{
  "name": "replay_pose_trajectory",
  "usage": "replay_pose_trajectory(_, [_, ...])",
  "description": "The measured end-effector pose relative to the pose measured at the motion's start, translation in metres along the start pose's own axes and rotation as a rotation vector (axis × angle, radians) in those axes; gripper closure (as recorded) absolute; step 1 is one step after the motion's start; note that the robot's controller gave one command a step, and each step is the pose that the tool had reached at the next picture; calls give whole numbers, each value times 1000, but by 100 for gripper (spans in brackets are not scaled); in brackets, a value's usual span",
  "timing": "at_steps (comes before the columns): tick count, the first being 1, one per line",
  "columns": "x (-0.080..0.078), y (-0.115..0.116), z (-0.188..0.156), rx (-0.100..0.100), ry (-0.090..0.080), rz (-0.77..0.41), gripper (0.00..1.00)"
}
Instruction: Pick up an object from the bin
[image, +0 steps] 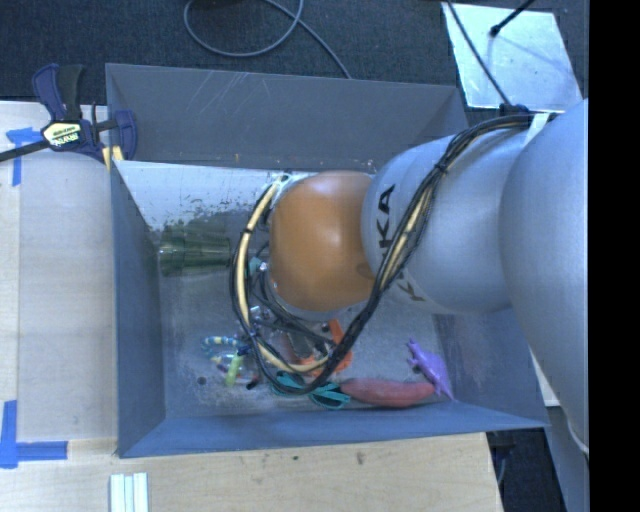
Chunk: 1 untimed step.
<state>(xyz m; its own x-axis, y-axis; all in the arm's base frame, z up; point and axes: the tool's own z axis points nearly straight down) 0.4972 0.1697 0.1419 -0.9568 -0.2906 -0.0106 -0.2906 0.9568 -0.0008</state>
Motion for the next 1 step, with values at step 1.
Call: replay_pose_trajectory(1, [-1, 0, -11, 0, -2, 0, 100])
